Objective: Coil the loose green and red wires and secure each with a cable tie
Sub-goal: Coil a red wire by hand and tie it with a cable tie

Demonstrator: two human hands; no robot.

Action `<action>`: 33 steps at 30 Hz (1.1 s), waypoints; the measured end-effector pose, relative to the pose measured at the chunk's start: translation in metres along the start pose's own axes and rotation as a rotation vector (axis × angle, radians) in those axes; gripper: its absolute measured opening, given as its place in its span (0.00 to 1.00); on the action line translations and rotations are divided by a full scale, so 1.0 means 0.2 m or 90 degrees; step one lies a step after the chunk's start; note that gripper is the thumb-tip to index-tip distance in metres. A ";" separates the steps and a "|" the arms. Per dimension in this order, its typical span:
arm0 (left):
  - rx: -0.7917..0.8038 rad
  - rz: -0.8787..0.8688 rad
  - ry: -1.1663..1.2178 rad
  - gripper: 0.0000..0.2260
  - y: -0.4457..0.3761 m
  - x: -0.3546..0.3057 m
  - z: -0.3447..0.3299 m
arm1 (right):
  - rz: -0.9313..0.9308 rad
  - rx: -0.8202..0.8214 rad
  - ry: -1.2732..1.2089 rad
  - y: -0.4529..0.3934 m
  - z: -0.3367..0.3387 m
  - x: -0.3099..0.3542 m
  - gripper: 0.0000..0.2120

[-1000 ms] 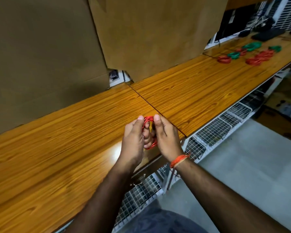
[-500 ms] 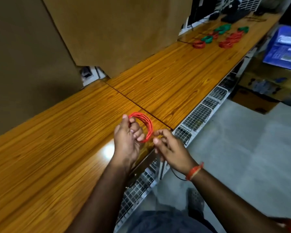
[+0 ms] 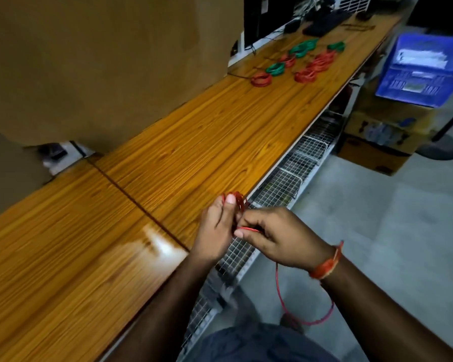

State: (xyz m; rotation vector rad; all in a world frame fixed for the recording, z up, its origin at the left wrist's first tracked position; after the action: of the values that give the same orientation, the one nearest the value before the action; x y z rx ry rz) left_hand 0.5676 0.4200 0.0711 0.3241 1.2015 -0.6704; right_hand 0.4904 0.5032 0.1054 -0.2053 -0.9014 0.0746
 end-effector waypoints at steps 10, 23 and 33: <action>0.075 -0.069 -0.069 0.28 -0.37 -0.17 -0.49 | 0.058 0.041 0.083 -0.10 0.61 -0.40 0.04; 0.221 0.099 0.096 0.19 -0.99 0.04 -0.67 | 0.092 -0.028 0.225 -0.54 1.00 -0.96 0.04; 0.096 0.244 0.510 0.19 -1.51 0.23 -0.62 | -0.003 0.097 0.265 -0.96 1.07 -1.27 0.06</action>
State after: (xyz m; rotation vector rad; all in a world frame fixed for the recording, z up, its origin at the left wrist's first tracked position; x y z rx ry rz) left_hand 0.2925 0.2448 0.0192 0.9863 1.7796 -0.2861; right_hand 0.1619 0.3085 0.0791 -0.0722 -0.4788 0.0921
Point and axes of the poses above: each hand's wrist, its own y-axis away from the middle knuckle, its own z-axis out of the back of the hand, x = y × z, the point moved 9 cm from there along -y, towards the middle knuckle, and after that the axes turned 6 degrees about -y, right-handed, at the moved point
